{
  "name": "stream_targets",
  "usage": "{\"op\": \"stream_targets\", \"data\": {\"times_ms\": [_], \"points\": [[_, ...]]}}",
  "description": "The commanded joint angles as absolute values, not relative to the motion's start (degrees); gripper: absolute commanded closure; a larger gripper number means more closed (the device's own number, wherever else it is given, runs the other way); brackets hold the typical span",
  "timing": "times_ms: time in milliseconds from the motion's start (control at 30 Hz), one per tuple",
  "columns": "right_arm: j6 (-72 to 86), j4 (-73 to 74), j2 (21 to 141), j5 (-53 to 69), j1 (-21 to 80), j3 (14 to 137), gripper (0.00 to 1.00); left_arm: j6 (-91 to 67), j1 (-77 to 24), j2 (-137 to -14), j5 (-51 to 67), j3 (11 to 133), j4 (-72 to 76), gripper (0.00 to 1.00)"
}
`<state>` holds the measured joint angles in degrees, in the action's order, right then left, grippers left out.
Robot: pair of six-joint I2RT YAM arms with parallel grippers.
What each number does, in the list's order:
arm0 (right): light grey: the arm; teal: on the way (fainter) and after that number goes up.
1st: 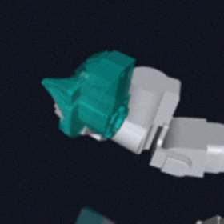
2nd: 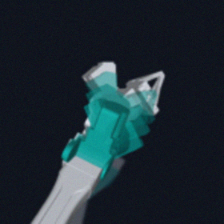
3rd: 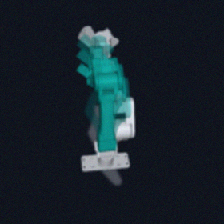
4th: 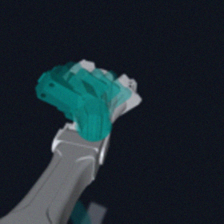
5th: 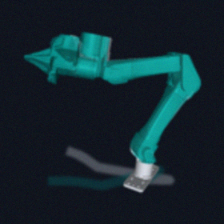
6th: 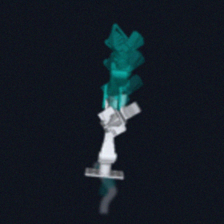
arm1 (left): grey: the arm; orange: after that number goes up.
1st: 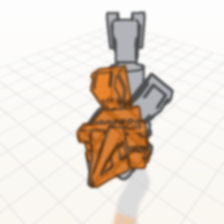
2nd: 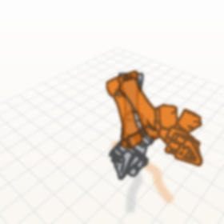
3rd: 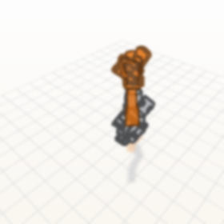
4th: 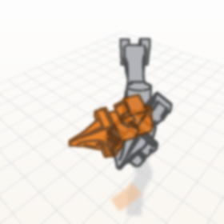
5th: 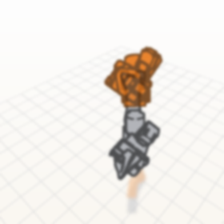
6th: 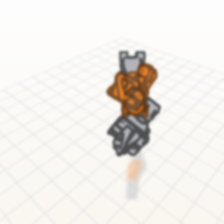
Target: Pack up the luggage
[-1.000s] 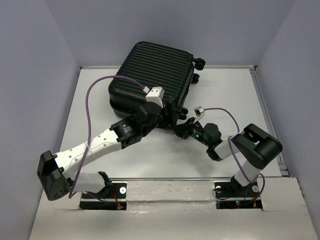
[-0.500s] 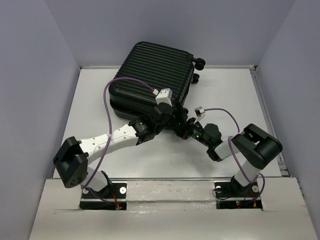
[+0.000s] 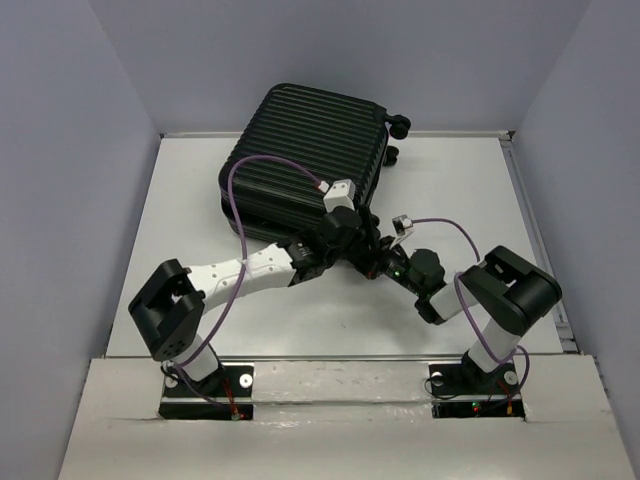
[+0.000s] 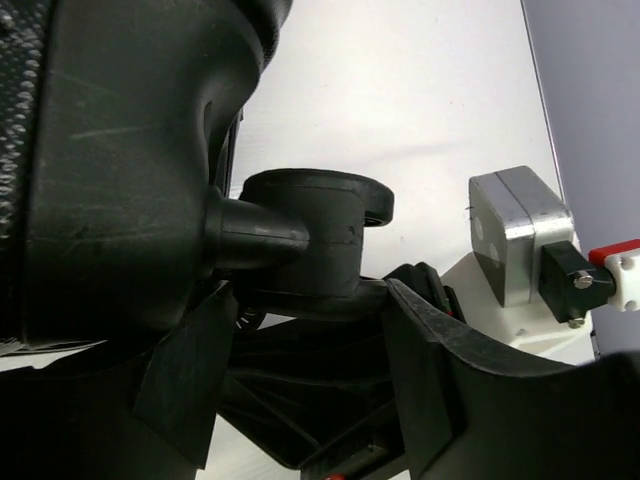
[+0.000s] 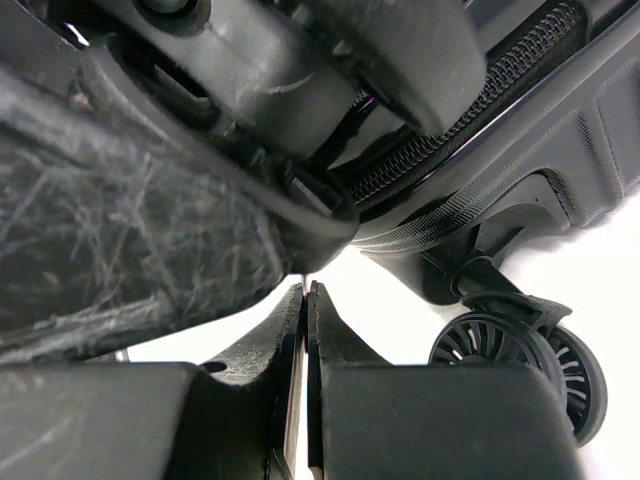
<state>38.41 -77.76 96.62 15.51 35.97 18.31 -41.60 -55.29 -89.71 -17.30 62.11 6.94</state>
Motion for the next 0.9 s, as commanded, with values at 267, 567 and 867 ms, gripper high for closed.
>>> {"op": "stream_targets", "data": {"times_ms": [267,567,867], "points": [[38.41,-94.04,99.32,16.87,36.3,16.7,0.93,-36.48,-54.49,-94.74,-20.57,73.99,13.28,0.93],[39.73,-98.26,102.39,19.17,37.96,19.77,0.93,-32.34,-53.09,-100.45,-7.57,90.78,2.03,0.94],[39.9,-98.44,105.47,10.02,44.03,23.55,0.93,-34.1,-48.53,-109.42,3.59,103.88,-4.83,0.94]]}}
